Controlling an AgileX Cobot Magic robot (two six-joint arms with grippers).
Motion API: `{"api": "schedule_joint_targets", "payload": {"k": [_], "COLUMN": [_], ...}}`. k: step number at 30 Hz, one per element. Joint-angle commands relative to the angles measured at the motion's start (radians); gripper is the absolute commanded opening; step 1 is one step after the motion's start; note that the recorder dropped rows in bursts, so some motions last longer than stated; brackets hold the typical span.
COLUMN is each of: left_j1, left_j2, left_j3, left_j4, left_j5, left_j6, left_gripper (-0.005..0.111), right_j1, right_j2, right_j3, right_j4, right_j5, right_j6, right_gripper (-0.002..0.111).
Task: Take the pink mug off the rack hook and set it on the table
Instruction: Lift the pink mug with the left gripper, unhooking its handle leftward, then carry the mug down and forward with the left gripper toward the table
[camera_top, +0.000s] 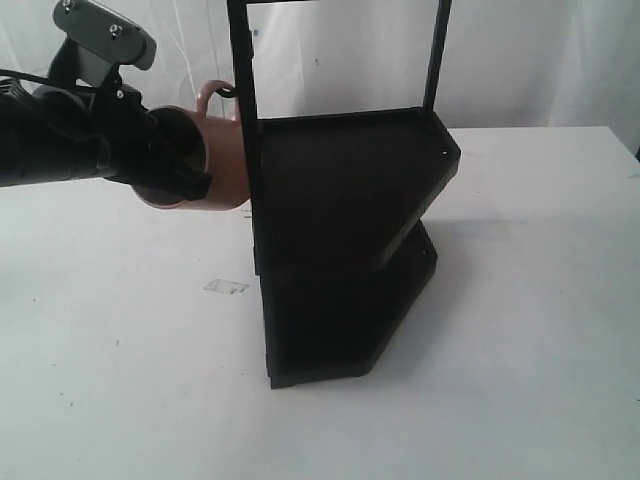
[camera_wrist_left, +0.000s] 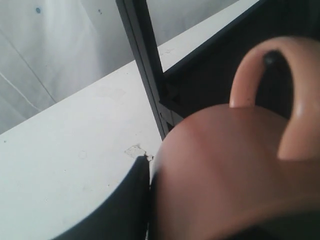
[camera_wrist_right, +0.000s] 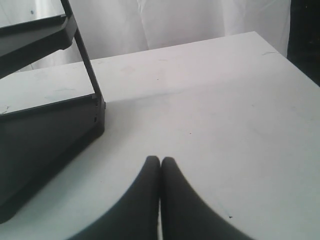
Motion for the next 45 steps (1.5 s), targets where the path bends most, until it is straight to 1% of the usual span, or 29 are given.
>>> {"api": "schedule_joint_targets", "payload": {"k": [1,5,13,17,18,19,21,22,24,28,33,38,42,45], "left_j1": [-0.006,-0.006,-0.006,-0.006,-0.006,-0.006,-0.006,-0.006,-0.006,-0.006,-0.006,-0.006,-0.006,-0.006], "left_j2": [-0.002,-0.036,-0.130,-0.148,-0.148,-0.149,-0.149,-0.149,-0.149,-0.149,-0.149,-0.153,-0.169,-0.173], "left_j3": [0.006,0.006,0.006,0.008,0.008,0.008,0.008,0.008,0.023,0.066,0.114,0.109,0.086,0.073], "left_j4": [-0.011,-0.011,0.000,-0.007,-0.024,-0.084,-0.187,-0.246,-0.246,-0.246,-0.246,-0.240,-0.132,-0.035], "left_j5": [0.005,-0.069,-0.091,-0.188,-0.210,-0.242,-0.271,-0.287,-0.319,-0.390,-0.391,-0.390,-0.429,-0.491], "left_j6": [-0.006,-0.006,0.002,0.058,0.077,0.120,0.250,0.362,0.412,0.443,0.472,0.478,0.478,0.478], "left_gripper": [0.000,0.000,0.000,0.000,0.000,0.000,0.000,0.000,0.000,0.000,0.000,0.000,0.000,0.000], "right_j1": [-0.004,-0.004,-0.004,-0.004,-0.004,-0.004,-0.004,-0.004,-0.004,-0.004,-0.004,-0.004,-0.004,-0.004], "right_j2": [-0.006,-0.006,-0.006,-0.006,-0.006,-0.006,-0.006,-0.006,-0.006,-0.006,-0.006,-0.006,-0.006,-0.006], "right_j3": [0.005,0.005,0.005,0.005,0.005,0.005,0.005,0.005,0.005,0.005,0.005,0.005,0.005,0.005], "right_j4": [-0.003,-0.003,-0.003,-0.003,-0.003,-0.003,-0.003,-0.003,-0.003,-0.003,-0.003,-0.003,-0.003,-0.003], "right_j5": [-0.006,-0.006,-0.006,-0.006,-0.006,-0.006,-0.006,-0.006,-0.006,-0.006,-0.006,-0.006,-0.006,-0.006], "right_j6": [0.004,0.004,0.004,0.004,0.004,0.004,0.004,0.004,0.004,0.004,0.004,0.004,0.004,0.004], "right_gripper": [0.000,0.000,0.000,0.000,0.000,0.000,0.000,0.000,0.000,0.000,0.000,0.000,0.000,0.000]}}
